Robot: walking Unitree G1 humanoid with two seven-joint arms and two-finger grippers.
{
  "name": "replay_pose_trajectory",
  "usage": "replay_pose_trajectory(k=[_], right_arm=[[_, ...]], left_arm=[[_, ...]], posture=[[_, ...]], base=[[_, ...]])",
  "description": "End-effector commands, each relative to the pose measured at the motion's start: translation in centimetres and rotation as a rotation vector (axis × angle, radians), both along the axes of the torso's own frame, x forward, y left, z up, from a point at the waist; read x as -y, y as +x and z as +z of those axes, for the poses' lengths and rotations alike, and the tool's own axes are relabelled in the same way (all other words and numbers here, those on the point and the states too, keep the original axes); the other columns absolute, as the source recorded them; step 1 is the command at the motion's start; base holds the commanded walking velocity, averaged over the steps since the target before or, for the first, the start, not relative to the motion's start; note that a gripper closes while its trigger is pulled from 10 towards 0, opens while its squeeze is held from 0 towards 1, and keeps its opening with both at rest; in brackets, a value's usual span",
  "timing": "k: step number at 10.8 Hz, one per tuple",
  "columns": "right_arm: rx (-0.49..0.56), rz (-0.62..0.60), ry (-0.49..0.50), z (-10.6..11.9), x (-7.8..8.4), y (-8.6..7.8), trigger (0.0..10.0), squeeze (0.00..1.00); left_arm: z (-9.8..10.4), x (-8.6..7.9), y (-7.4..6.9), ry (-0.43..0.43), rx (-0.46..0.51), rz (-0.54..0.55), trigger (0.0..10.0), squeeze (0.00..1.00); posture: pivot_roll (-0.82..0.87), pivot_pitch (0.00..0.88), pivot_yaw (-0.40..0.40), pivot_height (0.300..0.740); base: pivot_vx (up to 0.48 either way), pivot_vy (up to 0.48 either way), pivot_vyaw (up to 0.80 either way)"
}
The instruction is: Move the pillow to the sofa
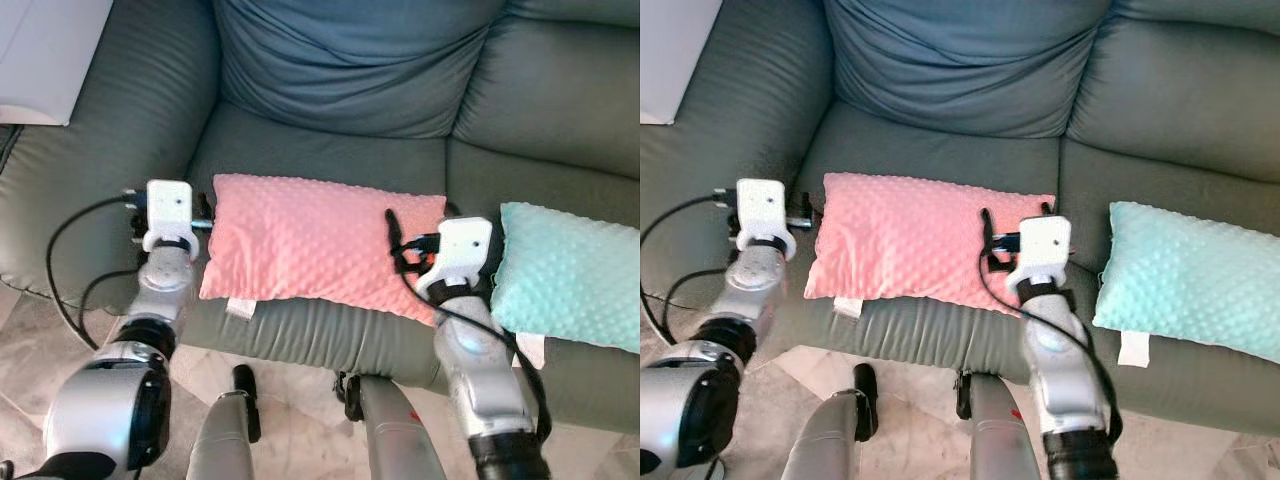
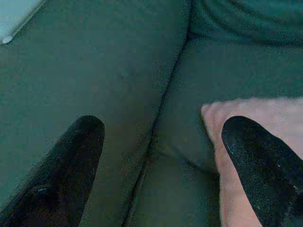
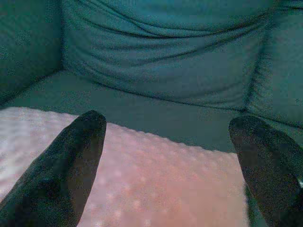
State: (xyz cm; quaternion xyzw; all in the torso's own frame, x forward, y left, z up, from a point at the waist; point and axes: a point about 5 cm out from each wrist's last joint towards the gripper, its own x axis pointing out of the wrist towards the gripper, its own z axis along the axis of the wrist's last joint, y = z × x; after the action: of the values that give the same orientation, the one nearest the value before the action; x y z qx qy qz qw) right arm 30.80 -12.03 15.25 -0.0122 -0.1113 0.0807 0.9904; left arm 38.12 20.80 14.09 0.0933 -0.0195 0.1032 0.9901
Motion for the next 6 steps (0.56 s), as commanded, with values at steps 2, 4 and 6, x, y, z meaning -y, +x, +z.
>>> replay_pose_trajectory(k=[2, 4, 6], right_arm=[[-0.030, 0.029, 0.010, -0.3, -0.4, -1.1, 10.0, 0.00], [-0.059, 0.034, -0.035, 0.0, 0.1, -1.2, 10.0, 0.00], [-0.062, 0.004, -0.050, 0.6, 1.3, -0.9, 10.0, 0.00]], left_arm=[[-0.3, -0.6, -0.5, -0.062, 0.027, -0.025, 10.0, 0.00], [-1.9, -0.5, -1.7, -0.096, 0.020, -0.074, 10.0, 0.00], [-4.1, -0.7, -3.5, -0.122, -0.031, -0.110, 10.0, 0.00]], posture=[[-0.14, 0.386, -0.017, 0.740], [-0.14, 0.328, -0.006, 0.740], [-0.12, 0.310, 0.002, 0.740]], base=[[0.000, 0.000, 0.00], [0.000, 0.000, 0.00], [0.000, 0.000, 0.00]])
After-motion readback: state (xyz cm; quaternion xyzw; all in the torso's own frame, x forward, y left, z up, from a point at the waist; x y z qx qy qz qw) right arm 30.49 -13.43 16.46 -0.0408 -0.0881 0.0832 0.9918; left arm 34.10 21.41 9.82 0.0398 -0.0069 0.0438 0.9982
